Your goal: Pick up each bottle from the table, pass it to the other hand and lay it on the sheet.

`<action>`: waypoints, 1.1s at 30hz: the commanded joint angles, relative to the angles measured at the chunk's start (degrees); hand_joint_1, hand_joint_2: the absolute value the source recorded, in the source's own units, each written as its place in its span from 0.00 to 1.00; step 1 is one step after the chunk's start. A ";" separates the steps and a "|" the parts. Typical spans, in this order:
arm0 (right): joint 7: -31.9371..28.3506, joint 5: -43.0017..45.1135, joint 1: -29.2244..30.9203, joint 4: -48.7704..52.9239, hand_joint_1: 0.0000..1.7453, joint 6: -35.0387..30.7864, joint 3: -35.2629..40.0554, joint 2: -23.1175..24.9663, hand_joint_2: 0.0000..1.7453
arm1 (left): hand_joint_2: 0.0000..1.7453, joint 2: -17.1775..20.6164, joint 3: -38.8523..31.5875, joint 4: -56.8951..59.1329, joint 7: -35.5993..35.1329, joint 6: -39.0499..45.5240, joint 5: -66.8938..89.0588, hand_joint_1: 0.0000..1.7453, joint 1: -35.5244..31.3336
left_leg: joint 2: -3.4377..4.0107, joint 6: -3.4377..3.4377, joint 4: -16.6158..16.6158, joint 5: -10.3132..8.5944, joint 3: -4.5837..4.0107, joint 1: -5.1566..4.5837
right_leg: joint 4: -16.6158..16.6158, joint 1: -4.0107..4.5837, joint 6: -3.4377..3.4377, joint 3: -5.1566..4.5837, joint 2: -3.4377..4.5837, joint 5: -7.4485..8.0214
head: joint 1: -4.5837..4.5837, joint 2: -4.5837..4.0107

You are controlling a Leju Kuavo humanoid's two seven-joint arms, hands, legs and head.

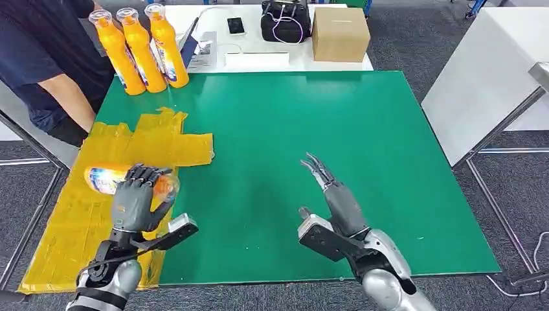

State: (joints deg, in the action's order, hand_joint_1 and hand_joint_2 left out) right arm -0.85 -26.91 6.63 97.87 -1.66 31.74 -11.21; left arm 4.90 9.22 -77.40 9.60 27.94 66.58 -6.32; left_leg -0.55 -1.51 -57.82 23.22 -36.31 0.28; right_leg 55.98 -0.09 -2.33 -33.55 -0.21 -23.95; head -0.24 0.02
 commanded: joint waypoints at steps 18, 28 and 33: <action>1.48 -2.26 -3.20 -0.15 0.00 1.73 -4.50 2.32 0.00 | 1.00 0.66 7.54 10.52 -8.71 -17.82 -3.53 0.00 -5.70 | -0.02 0.03 0.02 0.06 0.17 0.02 | -0.03 0.02 0.02 0.21 -0.05 -0.07 | 0.00 0.00; 1.05 -4.85 -5.14 1.14 0.00 -0.32 -4.63 2.34 0.00 | 0.00 -1.60 3.13 3.07 -1.35 -9.96 -11.92 0.00 -3.35 | 0.02 0.03 0.01 0.06 0.13 0.00 | -0.01 0.00 0.01 0.17 0.02 -0.05 | 0.00 0.00; 1.05 -4.85 -5.11 1.20 0.00 -0.32 -4.63 2.34 0.00 | 0.00 -1.57 3.09 3.12 -1.31 -9.99 -11.99 0.00 -3.26 | 0.03 0.04 0.02 0.09 0.24 0.00 | -0.02 0.01 0.03 0.28 0.01 -0.09 | 0.00 0.00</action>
State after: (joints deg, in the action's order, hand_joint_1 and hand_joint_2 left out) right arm 0.46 -31.87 1.14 99.76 -1.81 27.69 -9.14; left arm 4.59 13.92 -74.44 8.22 18.01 54.78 -9.14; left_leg -0.56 -1.50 -57.82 23.22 -36.30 0.28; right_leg 55.99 -0.08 -2.34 -33.52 -0.21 -23.96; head -0.24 0.02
